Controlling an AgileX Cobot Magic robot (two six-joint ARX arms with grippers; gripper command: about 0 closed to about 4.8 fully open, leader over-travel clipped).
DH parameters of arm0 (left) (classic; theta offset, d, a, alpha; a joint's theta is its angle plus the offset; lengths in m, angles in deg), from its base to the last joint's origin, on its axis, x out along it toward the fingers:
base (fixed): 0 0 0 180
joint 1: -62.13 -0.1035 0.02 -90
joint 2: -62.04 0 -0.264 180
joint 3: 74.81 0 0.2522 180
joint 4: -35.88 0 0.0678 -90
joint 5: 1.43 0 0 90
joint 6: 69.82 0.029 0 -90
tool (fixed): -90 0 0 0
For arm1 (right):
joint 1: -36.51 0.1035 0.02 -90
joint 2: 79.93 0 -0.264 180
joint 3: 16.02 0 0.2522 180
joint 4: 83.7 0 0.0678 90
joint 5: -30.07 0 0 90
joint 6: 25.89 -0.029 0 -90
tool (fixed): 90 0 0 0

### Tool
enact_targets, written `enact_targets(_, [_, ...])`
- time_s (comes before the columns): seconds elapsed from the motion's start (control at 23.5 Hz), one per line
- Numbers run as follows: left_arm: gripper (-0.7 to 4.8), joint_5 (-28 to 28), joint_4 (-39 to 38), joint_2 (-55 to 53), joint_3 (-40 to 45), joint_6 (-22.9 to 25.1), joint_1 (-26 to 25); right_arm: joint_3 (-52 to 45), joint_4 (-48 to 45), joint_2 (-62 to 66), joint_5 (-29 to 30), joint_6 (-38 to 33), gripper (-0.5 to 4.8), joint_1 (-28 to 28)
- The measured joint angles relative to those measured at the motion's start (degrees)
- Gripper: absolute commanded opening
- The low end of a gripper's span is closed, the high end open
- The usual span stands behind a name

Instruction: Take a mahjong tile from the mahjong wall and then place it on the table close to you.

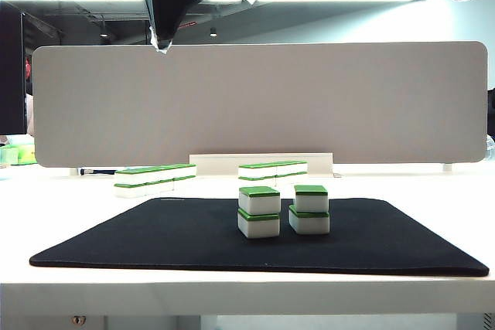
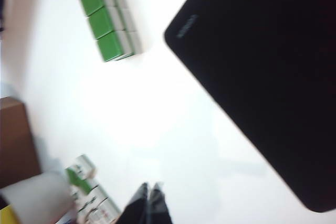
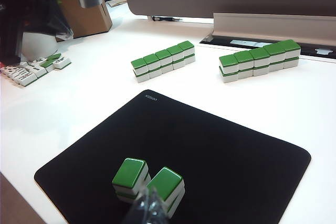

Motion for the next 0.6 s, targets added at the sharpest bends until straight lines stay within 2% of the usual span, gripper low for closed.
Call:
enact_targets(0.13, [-0.05, 3.6, 0.3, 0.0, 0.0, -0.2, 0.0, 0.0, 0.0, 0.0, 0.0, 0.0, -0.01, 0.0])
enact_targets(0.21, [-0.05, 5.1, 3.3, 0.0, 0.0, -0.2, -0.3, 0.0, 0.0, 0.0, 0.0, 0.0, -0.01, 0.0])
enact_targets(0.34, [-0.05, 5.5, 8.6, 0.0, 0.0, -0.1, -1.4, 0.0, 0.0, 0.0, 0.0, 0.0, -0.01, 0.0])
enact_targets(0.6, [-0.05, 5.5, 10.4, 0.1, 0.0, -1.0, -3.7, 0.0, 0.1, 0.0, 0.0, 0.0, -0.01, 0.0])
